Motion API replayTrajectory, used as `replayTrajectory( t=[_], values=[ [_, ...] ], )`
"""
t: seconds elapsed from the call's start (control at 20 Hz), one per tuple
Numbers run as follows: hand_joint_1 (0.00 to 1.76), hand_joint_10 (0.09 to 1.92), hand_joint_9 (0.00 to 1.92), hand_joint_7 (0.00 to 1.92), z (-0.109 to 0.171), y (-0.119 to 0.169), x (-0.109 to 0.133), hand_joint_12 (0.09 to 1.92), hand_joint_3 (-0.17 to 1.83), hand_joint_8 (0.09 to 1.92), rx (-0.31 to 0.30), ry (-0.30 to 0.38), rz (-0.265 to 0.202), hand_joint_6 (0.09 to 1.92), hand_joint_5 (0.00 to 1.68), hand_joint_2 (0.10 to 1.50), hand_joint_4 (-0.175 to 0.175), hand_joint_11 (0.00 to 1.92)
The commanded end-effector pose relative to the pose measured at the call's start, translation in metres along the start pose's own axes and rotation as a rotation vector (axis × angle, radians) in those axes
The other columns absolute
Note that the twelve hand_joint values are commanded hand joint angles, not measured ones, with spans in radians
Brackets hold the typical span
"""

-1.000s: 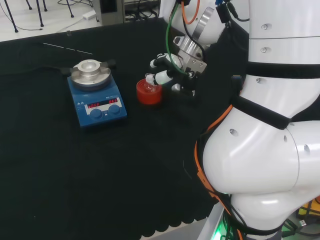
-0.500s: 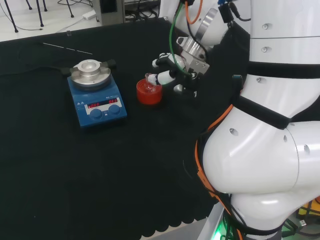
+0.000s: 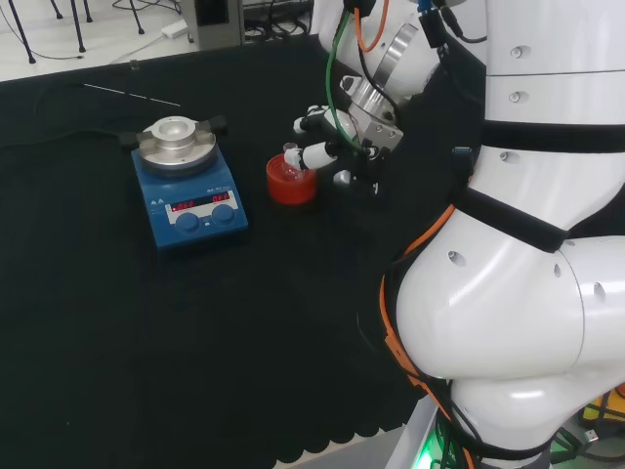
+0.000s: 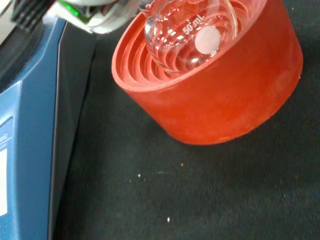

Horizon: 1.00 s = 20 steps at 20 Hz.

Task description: Pick up the round-bottom flask.

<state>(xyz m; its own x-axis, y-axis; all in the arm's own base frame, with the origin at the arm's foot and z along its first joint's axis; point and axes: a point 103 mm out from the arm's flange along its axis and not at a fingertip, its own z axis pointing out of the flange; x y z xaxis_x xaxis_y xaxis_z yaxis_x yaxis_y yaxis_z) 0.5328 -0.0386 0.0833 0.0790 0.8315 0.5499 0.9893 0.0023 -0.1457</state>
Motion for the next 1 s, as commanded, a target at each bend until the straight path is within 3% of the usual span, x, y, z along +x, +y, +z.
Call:
replayTrajectory(
  t=[0.05,0.15,0.45,1.0],
  values=[
    [0.9,0.56,0.16,0.07,0.0088,0.0027,0.0063,0.98,0.67,0.42,-0.037,-0.046,0.018,0.09,0.57,0.58,0.004,0.0],
    [0.9,0.56,0.16,0.07,0.0077,0.0031,0.0057,0.98,0.67,0.42,-0.03,-0.024,0.006,0.09,0.58,0.58,0.005,0.0],
    [0.91,0.56,0.17,0.08,0.0111,0.0041,0.0046,0.98,0.66,0.42,-0.058,-0.055,0.019,0.1,0.59,0.58,0.007,0.0],
    [0.92,0.56,0.19,0.09,0.0135,0.0042,0.0025,0.99,0.66,0.42,-0.093,-0.05,0.036,0.15,0.69,0.58,0.009,0.0]
  ],
)
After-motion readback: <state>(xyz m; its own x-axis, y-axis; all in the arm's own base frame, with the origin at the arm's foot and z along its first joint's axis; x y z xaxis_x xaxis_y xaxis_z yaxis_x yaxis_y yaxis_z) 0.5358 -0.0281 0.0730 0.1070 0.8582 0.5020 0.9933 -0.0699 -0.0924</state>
